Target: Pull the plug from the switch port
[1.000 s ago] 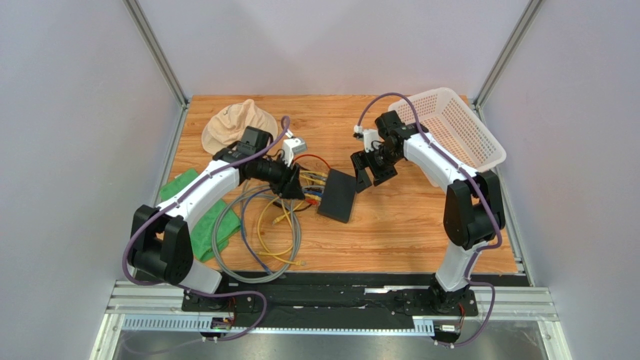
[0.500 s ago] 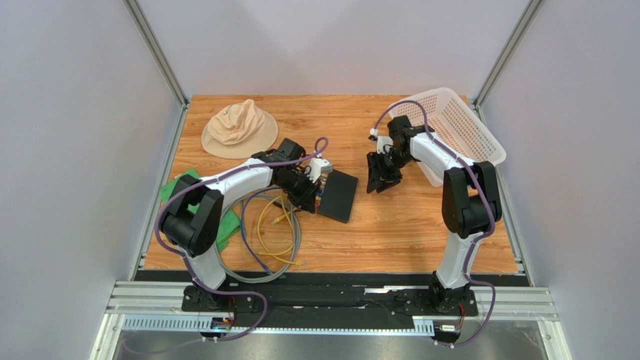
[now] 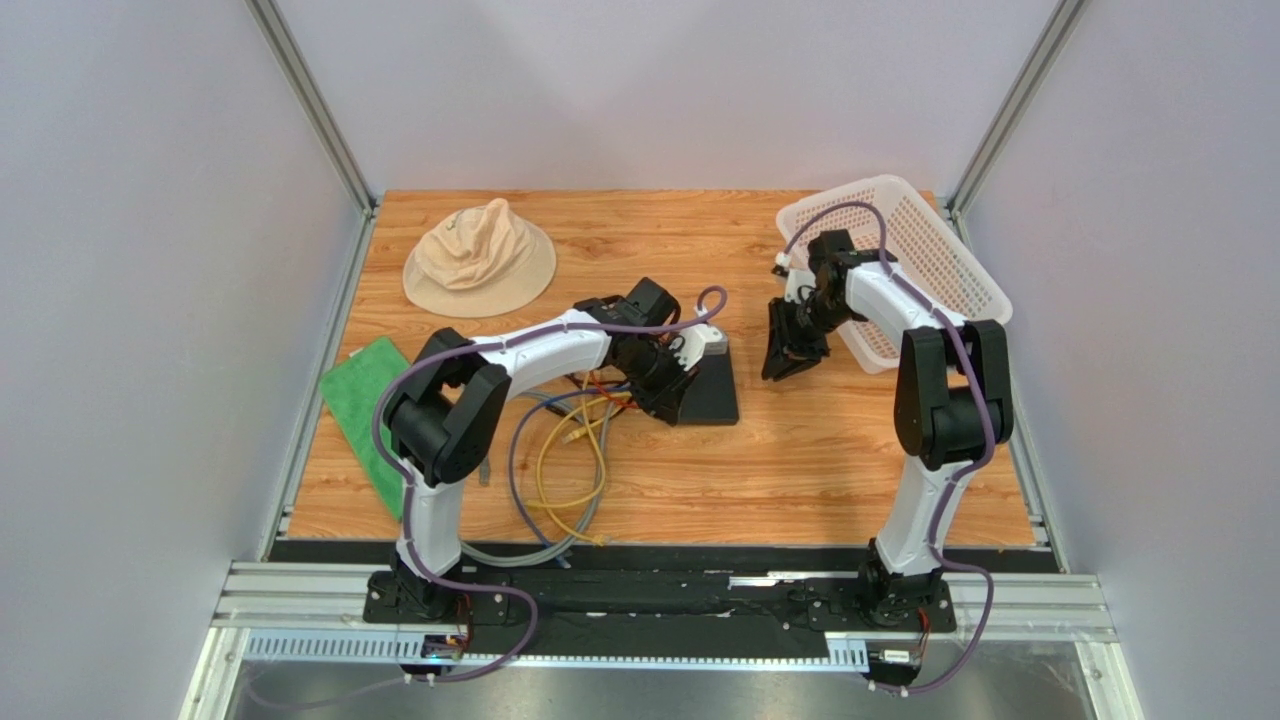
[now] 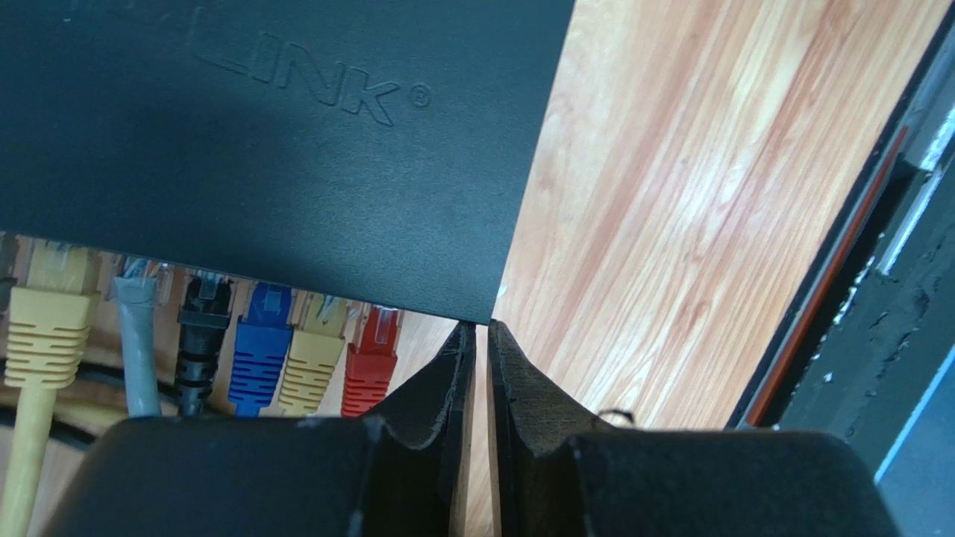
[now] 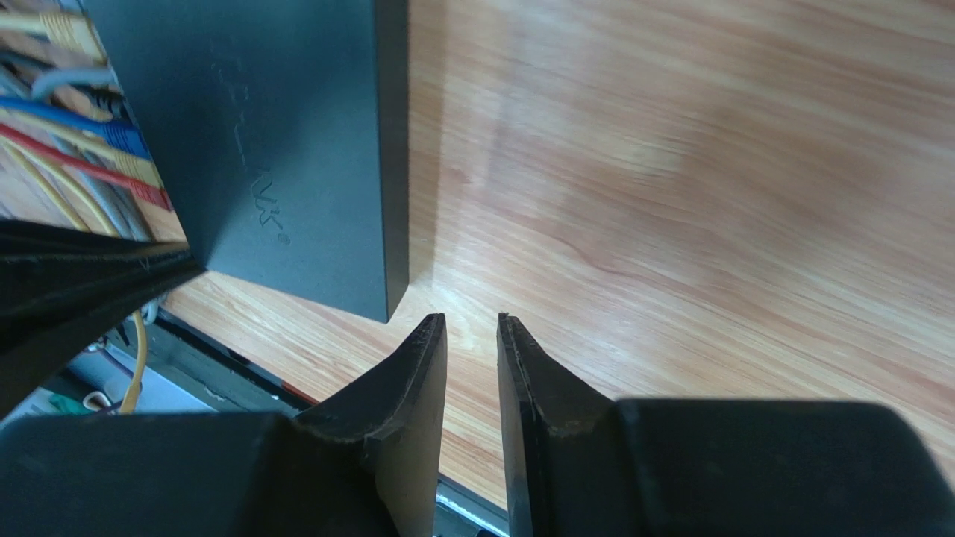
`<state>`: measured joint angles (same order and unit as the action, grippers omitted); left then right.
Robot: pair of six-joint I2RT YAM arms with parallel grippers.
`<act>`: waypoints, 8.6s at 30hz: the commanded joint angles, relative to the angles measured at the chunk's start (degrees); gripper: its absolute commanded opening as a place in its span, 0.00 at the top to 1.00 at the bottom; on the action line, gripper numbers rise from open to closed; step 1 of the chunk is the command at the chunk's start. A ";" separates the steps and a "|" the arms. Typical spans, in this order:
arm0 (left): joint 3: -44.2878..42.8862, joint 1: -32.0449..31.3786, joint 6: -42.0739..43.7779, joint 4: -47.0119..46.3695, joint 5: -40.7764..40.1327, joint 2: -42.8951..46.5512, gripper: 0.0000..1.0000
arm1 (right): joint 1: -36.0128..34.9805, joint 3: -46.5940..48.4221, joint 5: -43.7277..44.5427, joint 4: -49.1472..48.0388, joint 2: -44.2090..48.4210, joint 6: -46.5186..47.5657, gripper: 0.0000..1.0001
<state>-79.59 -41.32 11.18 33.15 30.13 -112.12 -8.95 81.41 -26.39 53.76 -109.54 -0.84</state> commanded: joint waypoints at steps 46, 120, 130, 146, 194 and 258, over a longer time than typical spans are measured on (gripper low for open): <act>-24.21 28.84 -27.44 -4.58 19.18 -5.13 0.36 | -14.60 18.00 0.36 7.50 -15.69 24.13 1.00; -26.40 20.58 -21.11 -2.56 18.64 -21.21 0.40 | -13.64 -4.06 6.97 -22.38 -5.51 5.76 1.00; -27.11 20.58 -21.11 -2.82 22.51 -22.44 0.48 | -14.34 -3.62 7.76 -21.50 -6.13 6.46 1.00; -27.11 20.14 -22.16 -3.88 28.40 -25.26 0.56 | -14.52 -4.33 8.90 -21.68 -5.51 6.47 1.00; -30.80 19.43 -12.14 -0.45 43.60 -30.79 0.70 | -14.78 -4.85 9.60 -22.12 -5.34 6.64 1.00; -33.69 25.85 3.50 25.30 39.48 -14.45 1.00 | -16.10 -5.82 11.89 -22.99 -4.90 7.08 1.00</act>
<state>-111.37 -16.62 11.38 56.18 66.92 -137.58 -24.58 79.00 -19.16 27.07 -111.92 4.34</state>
